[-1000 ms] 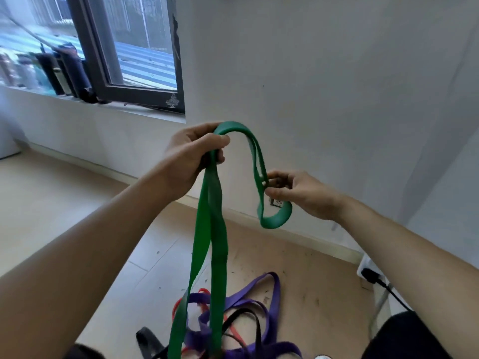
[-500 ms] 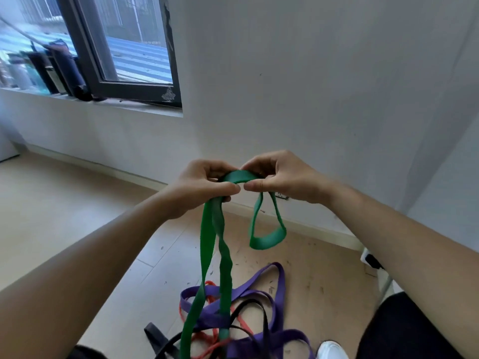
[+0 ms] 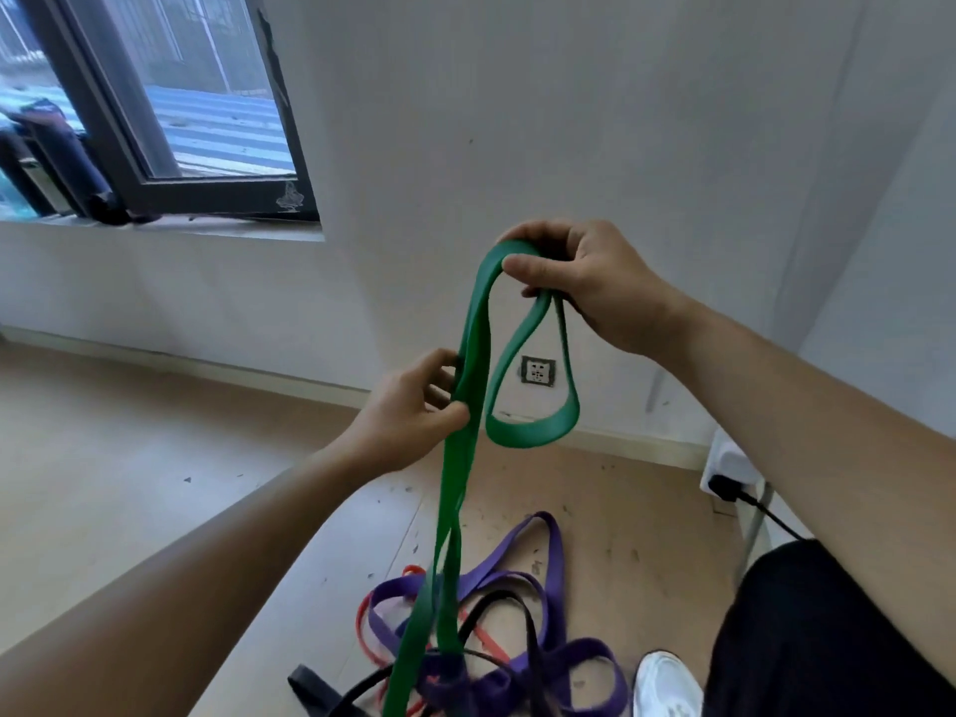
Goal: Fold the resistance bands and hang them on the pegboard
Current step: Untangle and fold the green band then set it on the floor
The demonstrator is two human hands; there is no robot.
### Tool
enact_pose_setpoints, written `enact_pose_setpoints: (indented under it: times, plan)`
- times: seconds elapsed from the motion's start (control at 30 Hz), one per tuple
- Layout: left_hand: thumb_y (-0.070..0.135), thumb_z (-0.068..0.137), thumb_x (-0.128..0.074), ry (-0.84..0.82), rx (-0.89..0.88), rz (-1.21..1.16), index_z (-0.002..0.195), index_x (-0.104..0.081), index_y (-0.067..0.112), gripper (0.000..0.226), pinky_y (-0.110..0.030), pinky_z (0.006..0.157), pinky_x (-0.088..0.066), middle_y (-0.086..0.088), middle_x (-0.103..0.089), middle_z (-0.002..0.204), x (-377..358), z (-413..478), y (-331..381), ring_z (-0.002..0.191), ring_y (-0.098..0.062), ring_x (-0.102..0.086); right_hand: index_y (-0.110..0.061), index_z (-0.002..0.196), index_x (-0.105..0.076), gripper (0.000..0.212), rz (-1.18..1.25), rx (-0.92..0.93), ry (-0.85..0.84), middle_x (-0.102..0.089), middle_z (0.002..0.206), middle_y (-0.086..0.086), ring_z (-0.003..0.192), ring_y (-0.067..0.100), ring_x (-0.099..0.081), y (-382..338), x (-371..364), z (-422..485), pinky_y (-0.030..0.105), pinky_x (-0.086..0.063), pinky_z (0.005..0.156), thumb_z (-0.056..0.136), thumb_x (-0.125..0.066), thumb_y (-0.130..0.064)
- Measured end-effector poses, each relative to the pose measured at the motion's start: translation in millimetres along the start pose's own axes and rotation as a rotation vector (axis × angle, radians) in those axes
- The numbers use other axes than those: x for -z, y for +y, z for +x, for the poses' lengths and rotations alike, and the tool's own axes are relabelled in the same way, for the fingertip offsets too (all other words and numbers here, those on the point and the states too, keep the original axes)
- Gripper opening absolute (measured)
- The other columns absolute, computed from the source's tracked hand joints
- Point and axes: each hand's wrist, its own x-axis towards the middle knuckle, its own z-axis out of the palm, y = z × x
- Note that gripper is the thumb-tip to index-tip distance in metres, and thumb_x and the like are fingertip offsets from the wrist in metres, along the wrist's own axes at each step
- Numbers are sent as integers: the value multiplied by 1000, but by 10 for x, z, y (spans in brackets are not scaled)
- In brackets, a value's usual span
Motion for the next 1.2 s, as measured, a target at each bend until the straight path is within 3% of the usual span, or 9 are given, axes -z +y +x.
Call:
enact_pose_setpoints:
  times: [0.2,0.3,0.43,0.53,0.7,0.77,1.0,1.13,1.2]
  plan:
    - [4,99,-56,-43,33,-189,139,-52,13,41,-43,88,-62,-11,-72,113,-123,7,89,102,-26,-73,-3,111,-67,19,77,20,151,-65,95,6,81,11,-62,30,147,23,27,-54,78,93,-69,-11]
    - [-2,99,-51,-67,46,-249,138,-54,11,41,-39,88,-62,-12,-71,115,-126,-4,150,105,-24,-73,-11,102,-71,8,72,-10,197,-63,93,7,77,12,-60,149,285,31,27,-53,75,93,-70,-13]
    - [-5,100,-46,-32,58,-256,144,-51,15,48,-43,91,-61,-15,-70,112,-82,-12,144,100,-26,-73,-14,101,-71,8,51,-85,188,-63,88,3,79,16,-58,339,454,-15,28,-53,75,93,-70,-16]
    - [2,99,-57,-12,69,-276,146,-49,21,51,-41,92,-60,-11,-67,111,-33,-28,130,99,-27,-71,-11,103,-70,10,49,-132,160,-64,85,1,70,12,-58,433,502,-55,27,-52,73,94,-67,-14]
    - [10,89,-74,44,105,-369,136,-61,22,50,-29,81,-59,-4,-71,107,55,-60,169,95,-25,-70,-8,109,-70,29,5,-235,63,-67,89,3,75,14,-59,619,571,-135,36,-49,81,88,-68,-27]
    - [8,87,-76,65,113,-426,131,-65,20,47,-28,82,-57,1,-73,98,116,-73,173,89,-21,-69,-7,114,-68,30,-36,-289,-23,-69,92,4,84,17,-64,694,599,-175,37,-49,85,89,-69,-22]
    - [11,83,-76,-42,103,-694,130,-65,10,48,-27,75,-55,2,-67,81,264,-89,284,76,-15,-63,-12,130,-61,41,-273,-446,-587,-73,115,5,110,17,-69,624,276,-275,34,-53,99,91,-73,-15]
    - [5,81,-72,-85,81,-699,131,-64,8,51,-24,72,-56,-3,-70,87,198,-87,353,75,-15,-65,-11,130,-61,41,-44,-286,-512,-68,115,17,109,30,-66,348,-122,-220,36,-54,97,91,-73,-12]
    - [0,84,-73,-51,78,-663,132,-62,11,50,-26,73,-56,-6,-71,90,212,-86,353,76,-17,-65,-10,126,-64,37,-67,-234,-424,-72,98,3,92,15,-68,246,-205,-203,24,-54,83,91,-74,-15]
